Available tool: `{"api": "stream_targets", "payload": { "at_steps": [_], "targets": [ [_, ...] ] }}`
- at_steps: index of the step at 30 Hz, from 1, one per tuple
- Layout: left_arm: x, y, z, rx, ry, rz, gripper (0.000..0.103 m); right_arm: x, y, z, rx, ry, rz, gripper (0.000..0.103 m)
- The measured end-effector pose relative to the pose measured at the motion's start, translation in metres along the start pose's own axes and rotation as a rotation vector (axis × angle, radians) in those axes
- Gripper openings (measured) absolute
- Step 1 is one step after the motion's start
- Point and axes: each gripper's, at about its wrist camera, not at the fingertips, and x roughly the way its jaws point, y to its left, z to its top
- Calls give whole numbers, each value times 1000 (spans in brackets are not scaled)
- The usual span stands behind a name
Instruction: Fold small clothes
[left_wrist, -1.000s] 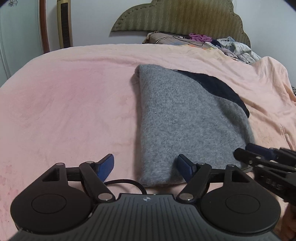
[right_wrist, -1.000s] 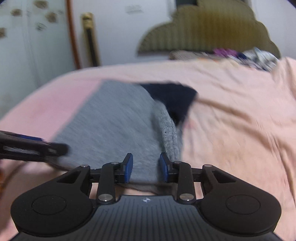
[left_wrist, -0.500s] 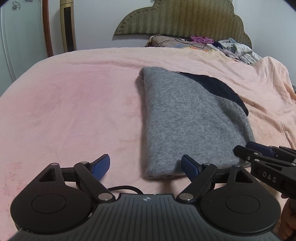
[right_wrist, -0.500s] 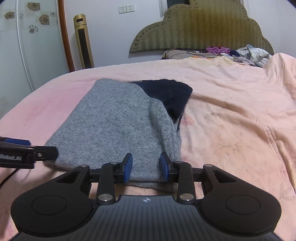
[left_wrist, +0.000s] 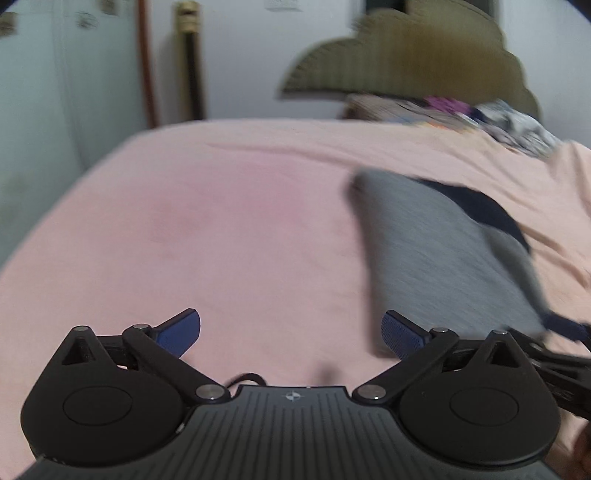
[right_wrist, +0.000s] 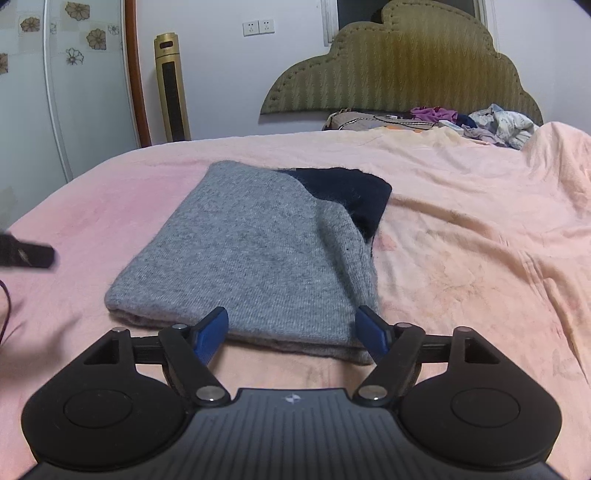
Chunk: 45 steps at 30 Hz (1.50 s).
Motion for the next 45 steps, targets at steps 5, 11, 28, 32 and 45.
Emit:
{"api": "stream_targets", "payload": {
  "at_steps": [5, 11, 28, 32, 45],
  "targets": [
    [14, -38, -17, 64, 8, -10, 103, -10, 4, -4, -13, -2, -20, 82],
    [27, -52, -32, 62, -9, -7, 103, -11, -2, -13, 22, 22, -43, 83],
    [41, -50, -47, 54, 0, 10, 103, -10, 3, -19, -23, 25, -101, 90],
    [44, -48, -50, 42, -2, 13, 103, -6, 2, -22, -23, 42, -110, 91],
    [46, -42, -57, 15, -17, -9, 103, 5, -3, -27, 2, 75, -126, 103]
  ]
}}
